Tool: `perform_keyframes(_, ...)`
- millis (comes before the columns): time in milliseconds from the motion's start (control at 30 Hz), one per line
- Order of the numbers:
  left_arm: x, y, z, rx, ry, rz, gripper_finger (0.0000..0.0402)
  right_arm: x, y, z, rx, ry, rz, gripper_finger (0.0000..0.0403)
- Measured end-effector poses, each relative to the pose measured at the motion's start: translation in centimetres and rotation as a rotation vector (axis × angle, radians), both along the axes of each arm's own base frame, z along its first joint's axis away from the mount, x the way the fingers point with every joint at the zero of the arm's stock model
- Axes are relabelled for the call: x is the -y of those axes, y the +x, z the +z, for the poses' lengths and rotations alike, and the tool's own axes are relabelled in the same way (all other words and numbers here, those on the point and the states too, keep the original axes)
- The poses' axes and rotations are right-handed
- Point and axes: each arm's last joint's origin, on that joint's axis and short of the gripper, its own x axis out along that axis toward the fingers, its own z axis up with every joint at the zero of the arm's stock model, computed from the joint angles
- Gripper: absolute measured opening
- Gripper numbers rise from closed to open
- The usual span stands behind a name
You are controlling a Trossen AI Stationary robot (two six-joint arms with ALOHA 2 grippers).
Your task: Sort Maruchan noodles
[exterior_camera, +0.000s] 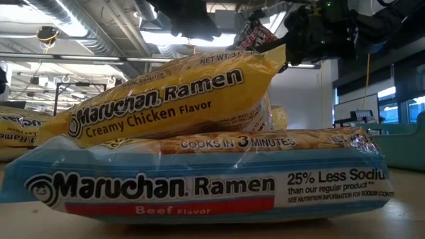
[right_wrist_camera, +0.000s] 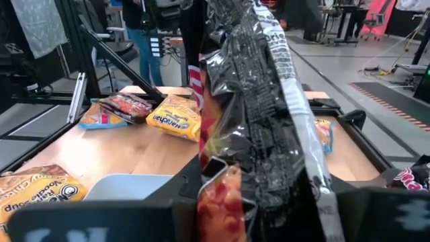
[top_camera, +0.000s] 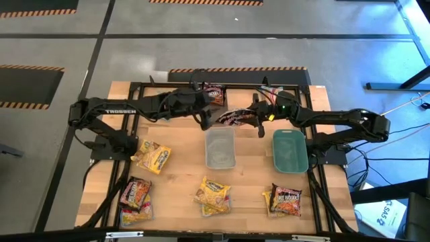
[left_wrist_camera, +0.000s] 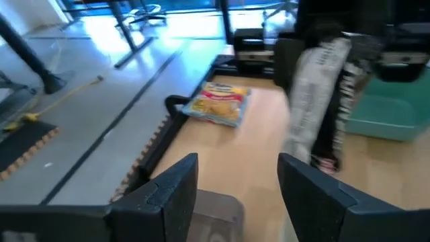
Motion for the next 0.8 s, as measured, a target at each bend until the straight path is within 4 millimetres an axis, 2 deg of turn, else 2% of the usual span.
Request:
perform_keyframes(100,0.45,0.09,-0.07,-0.019,0.015,-0.08,0.0203,0.0,0.0,0.0,-0.001,0.002,-0.001,0.0103)
perform_keyframes(267,0.31,0.06,-0.45,-0.078,0.116,0.098,0.0204,0.04,0.01,0.0,-0.001,0.002,-0.019,0.0119)
perform_keyframes(400,0.05,0.16,-0.46,-0.039,0.039,0.069,0.0208,0.1,0.01,0.0,-0.002,0.002,-0.034,0.0104)
perform_keyframes(700,-0.12,0.42,-0.11,0.052,-0.123,-0.078,0.0278,0.09,0.01,0.01,0.0,0.002,-0.033,0.0114)
perform_keyframes(800,0.0,0.9,-0.07,0.081,-0.123,-0.126,0.0294,0.09,0.02,0.04,0.003,0.002,-0.033,0.0108)
